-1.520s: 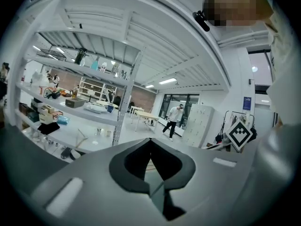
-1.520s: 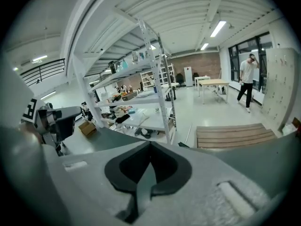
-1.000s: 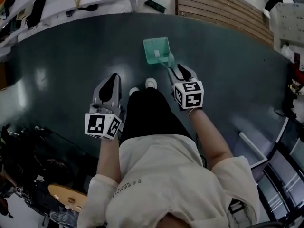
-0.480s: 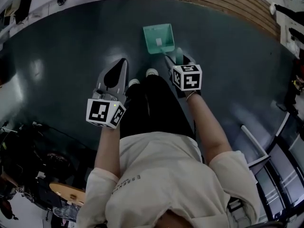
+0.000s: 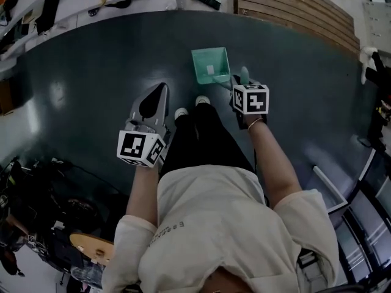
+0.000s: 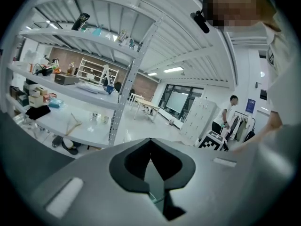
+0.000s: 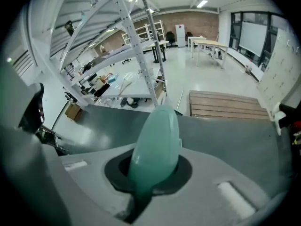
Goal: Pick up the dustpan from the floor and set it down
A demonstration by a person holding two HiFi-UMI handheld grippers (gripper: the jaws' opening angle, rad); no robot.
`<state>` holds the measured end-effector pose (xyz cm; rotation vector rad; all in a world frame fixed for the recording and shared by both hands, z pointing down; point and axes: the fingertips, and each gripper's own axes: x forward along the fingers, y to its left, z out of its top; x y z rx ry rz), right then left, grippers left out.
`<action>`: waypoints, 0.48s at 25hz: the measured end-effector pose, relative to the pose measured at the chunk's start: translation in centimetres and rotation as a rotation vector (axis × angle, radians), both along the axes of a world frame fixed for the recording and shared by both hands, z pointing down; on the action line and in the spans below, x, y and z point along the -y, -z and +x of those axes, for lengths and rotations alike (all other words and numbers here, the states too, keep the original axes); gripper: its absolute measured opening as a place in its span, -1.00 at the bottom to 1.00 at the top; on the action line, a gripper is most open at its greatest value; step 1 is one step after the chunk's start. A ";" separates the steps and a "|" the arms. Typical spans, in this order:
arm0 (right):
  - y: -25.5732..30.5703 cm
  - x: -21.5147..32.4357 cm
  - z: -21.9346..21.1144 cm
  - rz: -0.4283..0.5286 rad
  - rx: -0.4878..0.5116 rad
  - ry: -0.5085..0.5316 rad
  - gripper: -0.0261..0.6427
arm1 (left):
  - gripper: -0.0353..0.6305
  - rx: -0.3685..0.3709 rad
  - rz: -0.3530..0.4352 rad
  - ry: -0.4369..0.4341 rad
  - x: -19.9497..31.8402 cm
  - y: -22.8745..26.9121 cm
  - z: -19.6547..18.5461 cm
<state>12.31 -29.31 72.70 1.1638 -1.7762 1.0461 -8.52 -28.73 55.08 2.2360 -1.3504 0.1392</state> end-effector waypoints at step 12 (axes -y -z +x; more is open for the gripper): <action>17.2 -4.3 0.4 0.186 0.004 -0.022 -0.94 | -0.84 0.027 0.149 -0.062 -2.9 10.6 -1.3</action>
